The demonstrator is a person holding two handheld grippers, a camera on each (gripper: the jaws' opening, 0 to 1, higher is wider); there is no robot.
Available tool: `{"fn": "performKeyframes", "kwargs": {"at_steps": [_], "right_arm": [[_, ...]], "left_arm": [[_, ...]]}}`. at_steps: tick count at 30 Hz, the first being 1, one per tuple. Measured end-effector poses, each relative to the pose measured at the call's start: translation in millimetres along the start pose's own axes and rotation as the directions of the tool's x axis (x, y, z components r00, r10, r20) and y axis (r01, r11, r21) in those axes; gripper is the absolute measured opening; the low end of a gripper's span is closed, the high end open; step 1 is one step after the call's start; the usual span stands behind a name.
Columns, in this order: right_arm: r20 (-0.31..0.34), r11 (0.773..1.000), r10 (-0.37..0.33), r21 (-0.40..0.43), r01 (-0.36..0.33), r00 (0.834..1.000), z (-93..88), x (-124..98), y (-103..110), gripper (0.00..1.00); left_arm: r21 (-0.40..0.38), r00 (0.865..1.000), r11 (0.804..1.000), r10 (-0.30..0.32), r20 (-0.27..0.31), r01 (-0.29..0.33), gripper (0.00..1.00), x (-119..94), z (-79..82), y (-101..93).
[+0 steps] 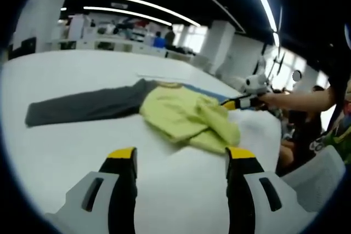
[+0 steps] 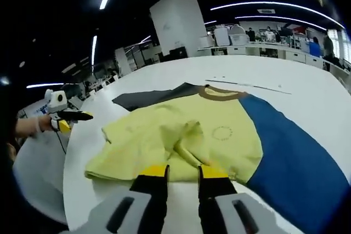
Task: Fold the garment on the visible template until the final outline fits inside the template.
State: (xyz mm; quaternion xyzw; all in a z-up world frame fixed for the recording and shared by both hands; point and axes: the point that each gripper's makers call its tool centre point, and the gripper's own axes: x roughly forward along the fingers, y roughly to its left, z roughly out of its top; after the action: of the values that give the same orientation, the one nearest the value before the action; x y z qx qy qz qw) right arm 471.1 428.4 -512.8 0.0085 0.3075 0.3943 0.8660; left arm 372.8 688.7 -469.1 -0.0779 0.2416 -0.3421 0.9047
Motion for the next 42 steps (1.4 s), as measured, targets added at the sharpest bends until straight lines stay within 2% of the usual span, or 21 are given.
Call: {"fn": "performKeyframes", "kwargs": {"at_steps": [7, 15, 18, 32, 35, 42], "right_arm": [[-0.005, 0.997, 0.078, 0.02, -0.078, 0.997, -1.5, 5.7, 22.7, 0.15], [-0.016, 0.991, 0.126, 0.038, -0.125, 0.992, -5.0, 10.0, 39.6, 0.15], [-0.031, 0.994, 0.113, 0.009, -0.113, 0.993, -8.9, 12.1, 40.7, 0.15], [-0.067, 0.995, 0.099, -0.007, -0.1, 0.993, -20.7, 16.6, 43.5, 0.14], [-0.07, 0.996, 0.083, -0.024, -0.085, 0.994, -21.2, 17.1, 41.1, 0.1], [-0.066, 0.997, 0.072, -0.005, -0.072, 0.995, -21.3, 18.1, 40.8, 0.0]], "left_arm": [[-0.004, 1.0, 1.0, -0.001, -0.003, 0.001, 0.61, 1.2, -1.3, -0.2], [-0.005, 1.0, 1.0, -0.002, -0.003, 0.002, 0.61, 1.5, -1.8, 0.3], [-0.007, 1.0, 1.0, -0.001, -0.001, 0.001, 0.61, 1.0, -1.9, 1.2], [-0.014, 1.0, 1.0, 0.004, 0.007, -0.003, 0.61, -0.1, -2.0, 2.4], [-0.015, 1.0, 1.0, 0.004, 0.006, -0.004, 0.61, -0.4, -2.6, 2.8], [-0.016, 1.0, 1.0, 0.003, 0.004, -0.003, 0.61, 0.2, -3.9, 1.8]]}}
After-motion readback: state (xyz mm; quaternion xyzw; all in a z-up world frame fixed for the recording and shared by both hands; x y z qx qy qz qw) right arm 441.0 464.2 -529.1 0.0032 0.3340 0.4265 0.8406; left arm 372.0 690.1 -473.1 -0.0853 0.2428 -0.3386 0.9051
